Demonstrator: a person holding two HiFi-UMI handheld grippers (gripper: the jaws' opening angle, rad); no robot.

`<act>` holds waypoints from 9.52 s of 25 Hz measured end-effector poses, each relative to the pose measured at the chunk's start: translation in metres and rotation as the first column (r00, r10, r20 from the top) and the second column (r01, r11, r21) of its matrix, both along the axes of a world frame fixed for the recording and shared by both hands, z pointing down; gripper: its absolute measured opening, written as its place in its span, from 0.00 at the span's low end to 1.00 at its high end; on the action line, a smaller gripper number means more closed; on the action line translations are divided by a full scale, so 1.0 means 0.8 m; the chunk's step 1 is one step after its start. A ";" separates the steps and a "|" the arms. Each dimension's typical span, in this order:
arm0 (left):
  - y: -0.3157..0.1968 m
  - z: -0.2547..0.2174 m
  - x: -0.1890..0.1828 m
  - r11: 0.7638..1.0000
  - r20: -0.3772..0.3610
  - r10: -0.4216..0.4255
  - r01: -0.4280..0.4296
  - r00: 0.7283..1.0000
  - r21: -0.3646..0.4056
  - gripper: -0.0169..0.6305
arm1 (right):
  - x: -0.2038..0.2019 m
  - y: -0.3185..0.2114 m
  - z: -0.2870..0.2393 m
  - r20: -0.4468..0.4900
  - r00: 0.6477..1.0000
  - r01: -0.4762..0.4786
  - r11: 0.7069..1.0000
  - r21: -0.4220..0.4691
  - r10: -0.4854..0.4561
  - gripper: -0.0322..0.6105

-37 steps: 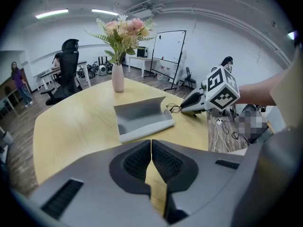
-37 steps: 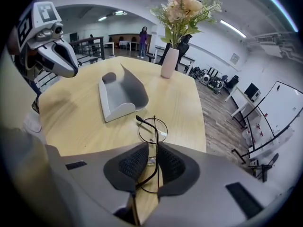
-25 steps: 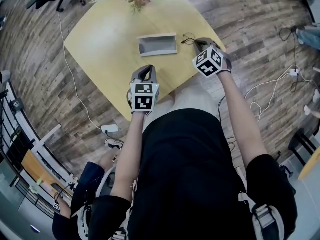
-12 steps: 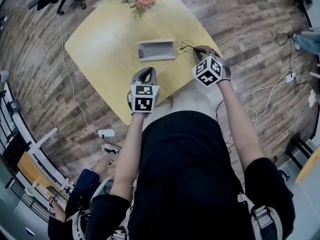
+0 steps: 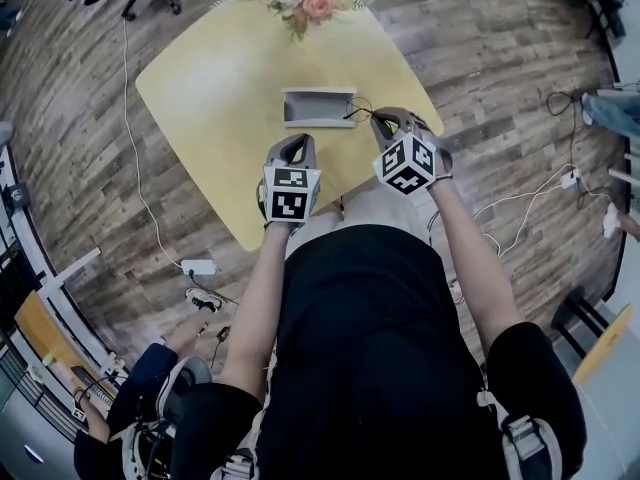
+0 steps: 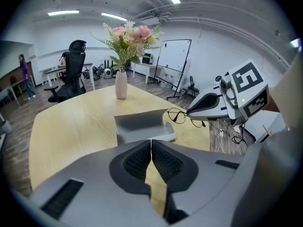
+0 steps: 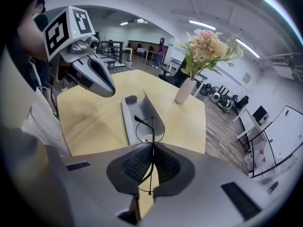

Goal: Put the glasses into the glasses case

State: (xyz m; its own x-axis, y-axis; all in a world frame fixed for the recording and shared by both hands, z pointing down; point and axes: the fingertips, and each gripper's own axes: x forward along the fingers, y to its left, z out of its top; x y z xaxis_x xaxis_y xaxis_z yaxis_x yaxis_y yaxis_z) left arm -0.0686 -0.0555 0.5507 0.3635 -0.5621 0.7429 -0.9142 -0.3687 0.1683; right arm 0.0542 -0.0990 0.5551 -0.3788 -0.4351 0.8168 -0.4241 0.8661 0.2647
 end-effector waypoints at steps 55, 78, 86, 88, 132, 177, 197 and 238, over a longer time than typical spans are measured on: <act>0.042 0.013 -0.080 0.987 -0.002 -0.155 0.154 0.988 -0.045 0.06 | -0.172 -0.030 0.074 -0.103 0.932 0.353 0.934 0.052 -0.347 0.10; 0.046 -0.001 -0.087 0.989 -0.010 -0.145 0.145 0.989 -0.012 0.06 | -0.165 -0.011 0.060 -0.122 0.916 0.388 0.921 0.024 -0.382 0.13; 0.046 -0.004 -0.080 0.991 -0.021 -0.133 0.133 0.991 -0.007 0.06 | -0.147 -0.008 0.011 -0.080 0.933 0.357 0.931 0.075 -0.351 0.12; 0.048 -0.002 -0.078 0.992 -0.019 -0.127 0.127 0.992 -0.009 0.06 | -0.141 -0.010 -0.001 -0.072 0.937 0.348 0.933 0.093 -0.342 0.12; 0.057 0.004 -0.056 0.994 -0.020 -0.109 0.109 0.994 -0.027 0.06 | -0.075 -0.042 0.014 -0.098 0.983 0.167 0.978 0.123 -0.156 0.11; 0.191 -0.044 0.084 0.934 0.046 -0.357 0.357 0.933 0.024 0.06 | 0.064 0.119 -0.014 0.057 0.948 0.307 0.946 0.100 -0.314 0.08; 0.267 -0.221 0.167 0.871 -0.103 -0.311 0.327 0.945 0.368 0.06 | 0.121 0.257 -0.248 0.584 0.795 0.100 0.985 0.143 -0.166 0.08; 0.280 -0.307 0.170 0.820 -0.185 -0.284 0.339 0.941 0.461 0.06 | 0.152 0.283 -0.349 0.811 0.584 0.071 0.997 -0.012 -0.032 0.07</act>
State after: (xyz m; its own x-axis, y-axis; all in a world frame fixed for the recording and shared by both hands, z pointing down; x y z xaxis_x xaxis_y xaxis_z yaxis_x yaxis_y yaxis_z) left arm 0.0677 0.1683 0.3051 0.1670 -0.9331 0.3184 -0.9813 -0.1260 0.1456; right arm 0.1761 0.1277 0.2758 -0.9129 -0.3689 0.1750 -0.3998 0.8946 -0.1997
